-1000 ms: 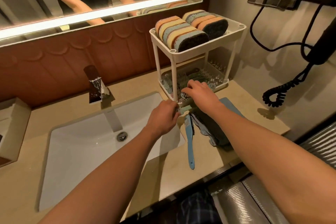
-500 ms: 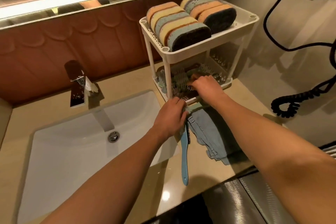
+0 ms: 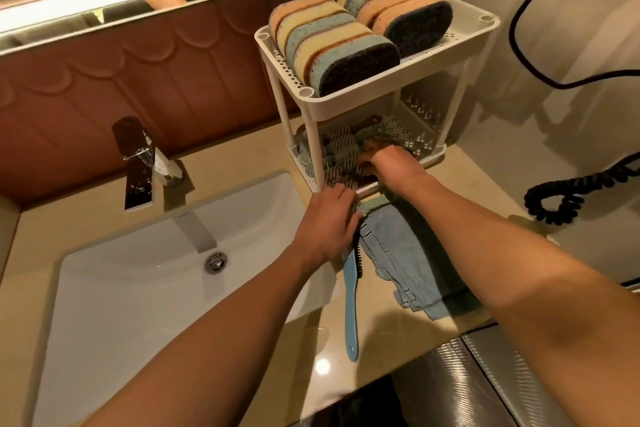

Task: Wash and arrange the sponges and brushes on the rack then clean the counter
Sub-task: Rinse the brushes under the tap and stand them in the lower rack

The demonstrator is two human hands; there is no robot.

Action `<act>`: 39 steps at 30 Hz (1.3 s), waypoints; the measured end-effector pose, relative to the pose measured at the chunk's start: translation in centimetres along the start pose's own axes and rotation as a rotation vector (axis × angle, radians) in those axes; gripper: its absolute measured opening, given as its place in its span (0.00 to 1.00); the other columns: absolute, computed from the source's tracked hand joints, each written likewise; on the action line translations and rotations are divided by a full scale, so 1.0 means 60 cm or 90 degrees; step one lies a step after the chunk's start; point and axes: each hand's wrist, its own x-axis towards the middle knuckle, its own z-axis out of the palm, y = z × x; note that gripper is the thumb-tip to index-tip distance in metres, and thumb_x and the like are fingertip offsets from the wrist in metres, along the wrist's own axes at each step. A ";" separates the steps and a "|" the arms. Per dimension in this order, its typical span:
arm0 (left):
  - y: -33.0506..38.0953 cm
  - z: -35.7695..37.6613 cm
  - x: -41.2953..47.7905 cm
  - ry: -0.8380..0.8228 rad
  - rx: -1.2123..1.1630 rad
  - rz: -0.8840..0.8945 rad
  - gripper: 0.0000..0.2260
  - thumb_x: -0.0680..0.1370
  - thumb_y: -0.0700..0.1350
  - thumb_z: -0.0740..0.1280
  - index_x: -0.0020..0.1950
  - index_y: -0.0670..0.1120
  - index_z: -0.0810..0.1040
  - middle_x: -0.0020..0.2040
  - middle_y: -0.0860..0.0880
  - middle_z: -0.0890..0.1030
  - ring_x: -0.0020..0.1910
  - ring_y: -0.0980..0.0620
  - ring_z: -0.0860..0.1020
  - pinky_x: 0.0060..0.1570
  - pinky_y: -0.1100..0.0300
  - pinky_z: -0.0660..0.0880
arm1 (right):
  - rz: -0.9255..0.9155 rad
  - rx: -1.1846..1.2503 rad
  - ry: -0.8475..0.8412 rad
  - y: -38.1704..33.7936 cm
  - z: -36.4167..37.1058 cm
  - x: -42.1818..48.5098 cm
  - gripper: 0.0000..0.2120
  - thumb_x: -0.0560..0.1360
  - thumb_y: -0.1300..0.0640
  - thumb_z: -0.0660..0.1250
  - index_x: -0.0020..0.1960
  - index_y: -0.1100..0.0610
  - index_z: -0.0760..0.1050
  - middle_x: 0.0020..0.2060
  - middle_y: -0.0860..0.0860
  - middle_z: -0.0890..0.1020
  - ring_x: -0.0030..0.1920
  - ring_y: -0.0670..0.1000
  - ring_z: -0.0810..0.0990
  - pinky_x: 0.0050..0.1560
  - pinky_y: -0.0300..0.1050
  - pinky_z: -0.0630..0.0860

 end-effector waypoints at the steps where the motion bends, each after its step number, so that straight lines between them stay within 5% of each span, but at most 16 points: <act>1: 0.000 0.000 0.000 0.003 -0.003 -0.004 0.09 0.82 0.50 0.63 0.59 0.48 0.75 0.56 0.49 0.76 0.53 0.51 0.71 0.56 0.55 0.69 | -0.008 -0.008 0.004 0.001 0.000 0.002 0.17 0.80 0.59 0.64 0.69 0.52 0.74 0.65 0.58 0.76 0.61 0.61 0.78 0.63 0.53 0.77; 10: 0.010 0.006 0.011 0.001 -0.017 0.013 0.09 0.82 0.48 0.65 0.58 0.45 0.75 0.54 0.47 0.75 0.52 0.49 0.72 0.53 0.55 0.71 | -0.036 0.022 0.008 0.006 0.000 0.009 0.14 0.79 0.58 0.67 0.64 0.54 0.78 0.67 0.56 0.74 0.61 0.61 0.78 0.61 0.55 0.77; 23: 0.030 0.023 0.042 0.063 -0.115 -0.091 0.07 0.82 0.46 0.65 0.60 0.46 0.76 0.55 0.49 0.76 0.54 0.51 0.72 0.54 0.56 0.73 | -0.075 0.102 0.056 0.042 -0.007 -0.053 0.12 0.81 0.50 0.62 0.60 0.52 0.78 0.52 0.52 0.79 0.54 0.54 0.78 0.51 0.52 0.77; 29: 0.047 0.026 0.073 0.099 -0.194 -0.162 0.06 0.83 0.44 0.64 0.59 0.47 0.76 0.55 0.48 0.77 0.54 0.51 0.73 0.54 0.55 0.73 | -0.104 0.138 0.021 0.059 -0.017 -0.070 0.21 0.75 0.48 0.59 0.67 0.48 0.75 0.56 0.47 0.80 0.54 0.50 0.78 0.51 0.46 0.75; 34: 0.038 0.029 0.089 0.086 -0.203 -0.173 0.09 0.83 0.45 0.63 0.62 0.47 0.75 0.57 0.48 0.79 0.56 0.51 0.75 0.52 0.58 0.71 | -0.131 0.115 0.050 0.065 -0.006 -0.056 0.20 0.79 0.43 0.63 0.67 0.51 0.75 0.55 0.49 0.81 0.56 0.51 0.78 0.55 0.47 0.71; 39: 0.022 0.031 0.063 0.002 -0.184 -0.127 0.18 0.81 0.45 0.66 0.70 0.48 0.69 0.63 0.47 0.77 0.61 0.48 0.73 0.64 0.51 0.72 | -0.076 0.145 0.044 0.080 0.005 -0.039 0.18 0.80 0.46 0.65 0.68 0.48 0.76 0.57 0.50 0.82 0.60 0.53 0.77 0.64 0.53 0.70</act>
